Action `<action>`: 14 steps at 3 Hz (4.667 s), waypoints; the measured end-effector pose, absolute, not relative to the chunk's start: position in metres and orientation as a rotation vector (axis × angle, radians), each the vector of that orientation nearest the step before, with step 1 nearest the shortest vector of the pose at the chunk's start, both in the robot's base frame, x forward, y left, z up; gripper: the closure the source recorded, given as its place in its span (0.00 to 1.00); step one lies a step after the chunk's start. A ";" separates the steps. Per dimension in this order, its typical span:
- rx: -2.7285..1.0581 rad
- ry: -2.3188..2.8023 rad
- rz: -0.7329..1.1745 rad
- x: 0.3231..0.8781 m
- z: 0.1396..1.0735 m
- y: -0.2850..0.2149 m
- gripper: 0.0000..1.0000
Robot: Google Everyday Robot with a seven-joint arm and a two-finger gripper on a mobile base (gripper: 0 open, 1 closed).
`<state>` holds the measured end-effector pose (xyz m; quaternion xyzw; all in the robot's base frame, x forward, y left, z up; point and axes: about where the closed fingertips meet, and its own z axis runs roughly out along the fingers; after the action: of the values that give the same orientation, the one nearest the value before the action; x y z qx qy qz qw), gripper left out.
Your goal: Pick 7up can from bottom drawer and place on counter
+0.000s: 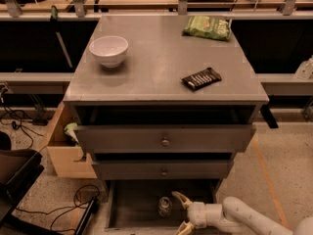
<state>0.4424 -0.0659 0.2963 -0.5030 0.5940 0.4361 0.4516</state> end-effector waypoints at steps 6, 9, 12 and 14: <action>-1.353 1.483 0.971 0.534 0.234 -0.077 0.00; -1.366 1.422 0.952 0.530 0.201 -0.061 0.00; -1.379 1.405 0.998 0.536 0.196 -0.045 0.41; -1.379 1.402 1.009 0.534 0.195 -0.039 0.87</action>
Offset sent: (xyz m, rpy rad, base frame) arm 0.0645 -0.0256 -0.0253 0.0249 -0.0405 -0.0648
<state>0.5336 -0.0393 0.1953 -0.5576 0.5666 0.4079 0.4490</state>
